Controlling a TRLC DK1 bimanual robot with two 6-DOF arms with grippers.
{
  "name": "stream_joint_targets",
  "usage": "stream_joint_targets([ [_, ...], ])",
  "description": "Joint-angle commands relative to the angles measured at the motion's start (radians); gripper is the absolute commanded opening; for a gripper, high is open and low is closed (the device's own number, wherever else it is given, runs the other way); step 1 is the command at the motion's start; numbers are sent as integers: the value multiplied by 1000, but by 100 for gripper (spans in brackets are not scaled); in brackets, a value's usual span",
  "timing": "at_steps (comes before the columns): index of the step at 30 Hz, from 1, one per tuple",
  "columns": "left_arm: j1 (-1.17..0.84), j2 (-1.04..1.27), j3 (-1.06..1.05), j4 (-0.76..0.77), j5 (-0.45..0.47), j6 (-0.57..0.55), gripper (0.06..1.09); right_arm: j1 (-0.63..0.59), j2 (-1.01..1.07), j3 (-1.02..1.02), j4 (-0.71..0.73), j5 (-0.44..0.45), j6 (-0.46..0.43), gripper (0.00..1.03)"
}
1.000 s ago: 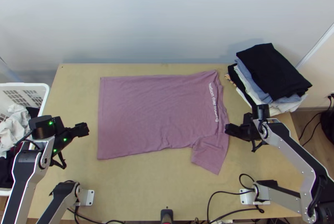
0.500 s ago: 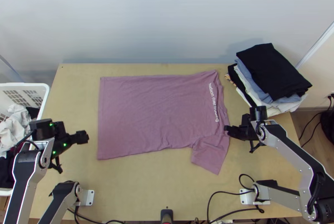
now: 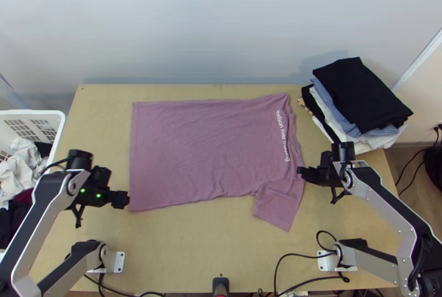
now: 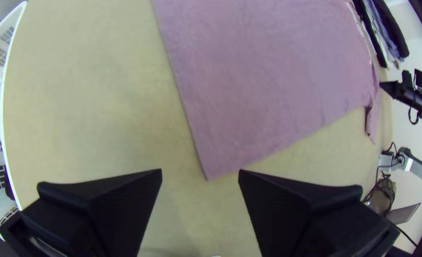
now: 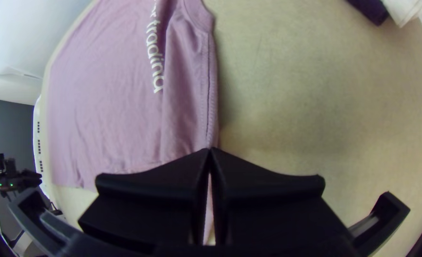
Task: Fold the t-shirt
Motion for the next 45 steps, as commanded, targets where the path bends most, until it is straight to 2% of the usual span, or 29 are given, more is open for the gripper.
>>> stream_joint_targets([
  [1,-68,35,30,-24,5,12,80,3,-31,-20,5,1,-9,3],
  [4,-134,78,46,-60,-9,12,82,0,-31,-23,5,3,-11,3],
  [6,-160,132,50,-85,-31,14,88,-2,-31,-21,5,3,-11,3],
  [8,-182,186,56,-93,-57,11,88,-3,-25,-18,5,3,-11,3],
  [14,-214,256,50,-62,-58,18,88,-11,-23,-15,7,3,-11,3],
  [24,-229,301,10,4,-58,14,87,-22,-25,-23,5,3,-15,3],
  [26,-229,319,7,6,-58,11,81,-22,-23,-23,7,3,-15,3],
  [30,-229,336,7,10,-58,9,80,-22,-23,-21,7,3,-15,3],
  [33,-223,362,-1,36,-55,4,65,-22,-23,-23,7,3,-15,3],
  [34,-222,376,-1,36,-46,8,57,-20,-23,-23,7,3,-15,3],
  [35,-217,379,-5,50,-40,8,44,-20,-23,-23,7,3,-15,3],
  [37,-214,379,-16,81,-31,12,10,-22,-25,-23,7,3,-17,3],
  [41,-179,357,-16,111,-31,15,10,-31,-46,-24,5,3,-34,3],
  [45,-82,311,67,130,-23,0,10,-65,-91,-27,-6,3,-89,3],
])
